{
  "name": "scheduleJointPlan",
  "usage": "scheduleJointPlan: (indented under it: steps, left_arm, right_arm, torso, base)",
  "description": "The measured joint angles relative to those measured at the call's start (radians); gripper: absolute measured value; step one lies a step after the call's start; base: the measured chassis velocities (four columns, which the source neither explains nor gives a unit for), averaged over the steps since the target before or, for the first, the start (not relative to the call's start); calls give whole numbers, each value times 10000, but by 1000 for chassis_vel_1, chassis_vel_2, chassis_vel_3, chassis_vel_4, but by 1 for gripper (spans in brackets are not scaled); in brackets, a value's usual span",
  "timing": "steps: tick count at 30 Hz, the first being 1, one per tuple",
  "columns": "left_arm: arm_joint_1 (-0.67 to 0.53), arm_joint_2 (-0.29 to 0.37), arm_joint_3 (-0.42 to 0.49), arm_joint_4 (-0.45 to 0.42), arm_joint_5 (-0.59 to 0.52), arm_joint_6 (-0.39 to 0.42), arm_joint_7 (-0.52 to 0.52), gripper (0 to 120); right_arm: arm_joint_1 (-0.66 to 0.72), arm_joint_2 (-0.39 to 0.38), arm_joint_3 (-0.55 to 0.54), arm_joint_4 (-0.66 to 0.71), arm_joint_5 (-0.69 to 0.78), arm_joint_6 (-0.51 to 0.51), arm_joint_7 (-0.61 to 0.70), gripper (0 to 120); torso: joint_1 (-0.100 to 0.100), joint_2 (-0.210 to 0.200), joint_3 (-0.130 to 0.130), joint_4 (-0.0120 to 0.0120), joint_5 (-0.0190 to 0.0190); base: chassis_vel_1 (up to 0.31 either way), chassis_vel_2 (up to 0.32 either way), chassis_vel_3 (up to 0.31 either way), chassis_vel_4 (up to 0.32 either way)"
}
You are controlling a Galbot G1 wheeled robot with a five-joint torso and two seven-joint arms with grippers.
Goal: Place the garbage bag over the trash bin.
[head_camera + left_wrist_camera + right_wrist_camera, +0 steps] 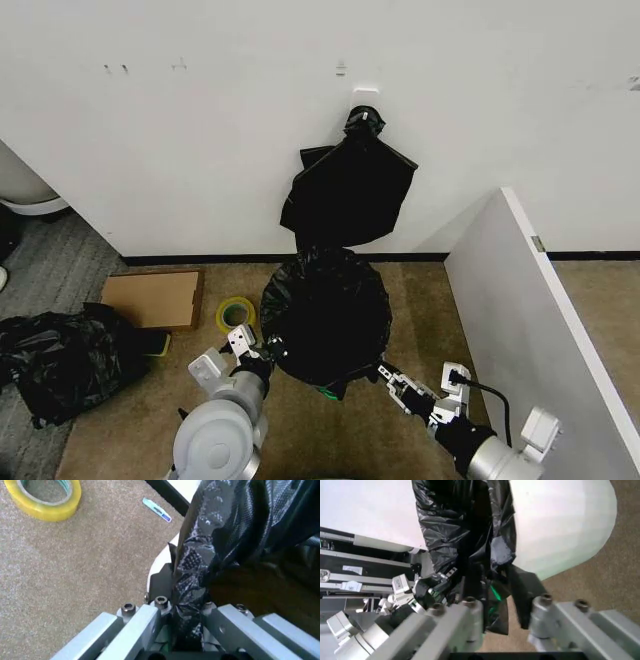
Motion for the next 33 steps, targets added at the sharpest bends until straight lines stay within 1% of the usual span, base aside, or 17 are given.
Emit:
scheduleJointPlan:
  steps: [3, 4, 10, 18, 24, 30, 33]
  left_arm:
    - [-9, -9, -7, -2, -1, -8, -13, 0]
    - [-2, -15, -12, -5, -2, -13, -20, 0]
    - [38, -28, -38, -74, -41, -31, -31, 0]
    - [87, -12, -59, -317, -258, -34, -92, 0]
    - [78, 3, -81, -390, -384, -28, -177, 0]
    - [9, -5, -94, -389, -456, -23, -213, 0]
    - [-5, -16, -83, -389, -484, -12, -218, 0]
  right_arm:
    - [-10, 25, 44, 0, 7, 0, 6, 5]
    - [-43, 50, 62, 0, 6, 0, 6, 0]
    - [-154, 87, 30, 0, -253, 0, 6, 0]
    - [-25, 93, -164, 0, -1329, 36, 108, 0]
    - [218, 48, -363, -94, -2415, 76, 73, 0]
    - [172, -25, -476, -306, -3053, -175, 93, 0]
    - [183, -43, -535, -413, -3136, -262, 157, 0]
  torso:
    - [0, 0, 0, 0, 0]
    - [0, 0, 0, 0, 0]
    - [0, 0, 0, 0, 0]
    - [0, 0, 0, 0, 0]
    - [0, 0, 0, 1, 0]
    - [0, 0, 0, 0, 0]
    - [0, 0, 0, 0, 0]
  base:
    - [0, 0, 0, 0]
    - [0, 0, 0, 0]
    - [0, 0, 0, 0]
    - [0, 0, 0, 0]
    - [0, 0, 0, 0]
    - [0, 0, 0, 0]
    - [0, 0, 0, 0]
